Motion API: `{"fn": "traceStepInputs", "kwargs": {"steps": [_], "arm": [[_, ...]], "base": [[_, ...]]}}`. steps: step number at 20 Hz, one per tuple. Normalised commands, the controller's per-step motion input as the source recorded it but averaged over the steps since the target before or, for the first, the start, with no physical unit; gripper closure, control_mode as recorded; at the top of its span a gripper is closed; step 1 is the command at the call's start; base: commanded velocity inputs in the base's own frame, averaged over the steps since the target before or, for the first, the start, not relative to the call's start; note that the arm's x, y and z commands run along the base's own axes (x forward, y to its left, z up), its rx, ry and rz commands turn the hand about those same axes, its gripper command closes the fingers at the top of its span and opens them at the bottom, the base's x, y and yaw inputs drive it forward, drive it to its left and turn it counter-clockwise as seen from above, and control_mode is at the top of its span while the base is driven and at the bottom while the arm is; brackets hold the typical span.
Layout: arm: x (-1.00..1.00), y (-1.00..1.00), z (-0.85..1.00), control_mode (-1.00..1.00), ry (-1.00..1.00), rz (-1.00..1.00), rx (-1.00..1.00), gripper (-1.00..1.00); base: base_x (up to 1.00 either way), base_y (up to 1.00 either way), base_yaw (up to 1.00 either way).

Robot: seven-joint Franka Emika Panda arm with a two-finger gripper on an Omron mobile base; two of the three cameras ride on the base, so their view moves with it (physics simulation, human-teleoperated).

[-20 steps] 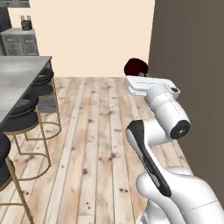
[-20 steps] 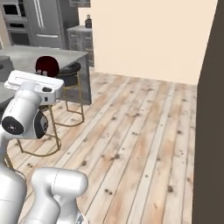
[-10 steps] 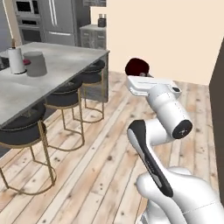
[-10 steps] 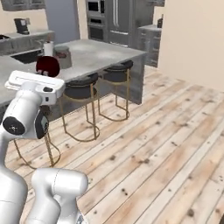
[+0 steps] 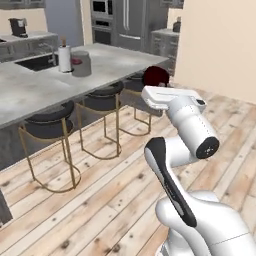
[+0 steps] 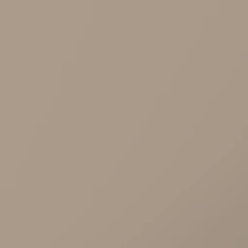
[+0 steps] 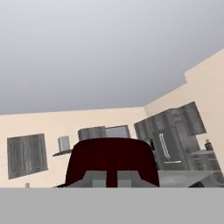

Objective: Open the cabinet directly in front. Then move the wine and the mug to the dining counter with the jar on it.

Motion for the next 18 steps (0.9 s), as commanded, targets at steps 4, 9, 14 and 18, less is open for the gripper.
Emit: {"fn": "traceStepInputs", "kwargs": {"steps": [4,9,14,18], "arm": [[0.0,0.0,0.0,1.0,0.0,0.0,0.0,1.0],[0.0,0.0,0.0,1.0,0.0,0.0,0.0,1.0],[0.0,0.0,0.0,1.0,0.0,0.0,0.0,1.0],[0.0,0.0,0.0,1.0,0.0,0.0,0.0,1.0]], "base": [[0.18,-1.0,0.54],[0.38,-1.0,0.5],[0.43,-1.0,0.42],[0.91,-0.9,0.46]]}}
